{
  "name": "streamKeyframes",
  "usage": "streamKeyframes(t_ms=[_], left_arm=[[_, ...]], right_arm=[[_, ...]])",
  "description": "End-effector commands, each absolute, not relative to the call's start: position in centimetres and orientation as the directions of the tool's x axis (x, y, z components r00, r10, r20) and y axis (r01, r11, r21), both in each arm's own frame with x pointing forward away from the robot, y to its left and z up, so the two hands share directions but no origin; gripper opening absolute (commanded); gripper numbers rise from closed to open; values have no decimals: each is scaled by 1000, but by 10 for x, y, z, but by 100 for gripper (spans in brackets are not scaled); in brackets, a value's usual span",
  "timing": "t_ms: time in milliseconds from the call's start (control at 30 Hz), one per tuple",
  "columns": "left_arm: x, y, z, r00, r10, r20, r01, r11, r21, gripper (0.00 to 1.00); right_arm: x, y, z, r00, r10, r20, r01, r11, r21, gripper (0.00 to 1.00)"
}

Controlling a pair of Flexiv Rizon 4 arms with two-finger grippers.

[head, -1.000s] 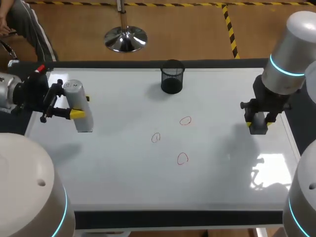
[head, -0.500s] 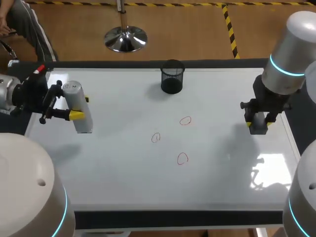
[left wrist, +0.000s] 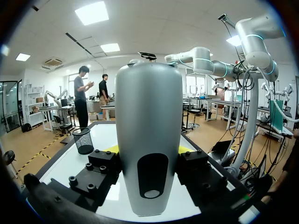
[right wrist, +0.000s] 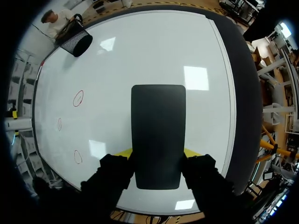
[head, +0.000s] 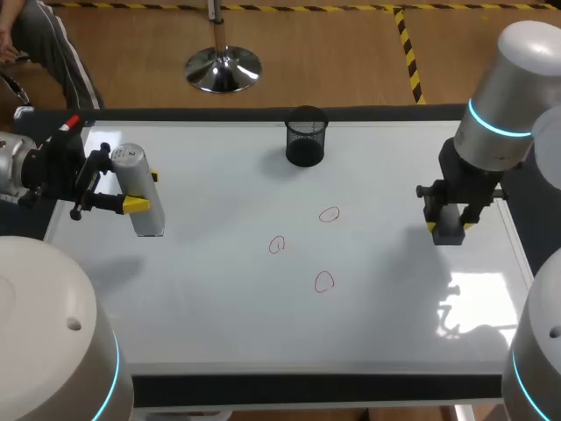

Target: Pick up the inspection probe, press it on each red-marked spot on the whiteboard one by one, put down the probe, pick up the eraser, and wipe off all the red marks.

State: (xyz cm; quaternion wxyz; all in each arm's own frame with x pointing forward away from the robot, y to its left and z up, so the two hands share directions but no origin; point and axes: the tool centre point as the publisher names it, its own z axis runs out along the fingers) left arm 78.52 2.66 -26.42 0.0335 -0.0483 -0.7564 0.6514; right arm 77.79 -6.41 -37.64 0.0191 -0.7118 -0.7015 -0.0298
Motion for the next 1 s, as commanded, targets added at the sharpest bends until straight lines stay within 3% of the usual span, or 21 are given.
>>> streamKeyframes(t_ms=[33, 1000], left_arm=[[785, 27, -263, -993, 116, -15, 32, 146, -989, 0], [785, 27, -263, -993, 116, -15, 32, 146, -989, 0]], right_arm=[[770, -51, -374, 19, 998, 61, 1000, -20, 16, 0], [723, 55, -375, 111, 994, -21, 994, -111, 15, 0]])
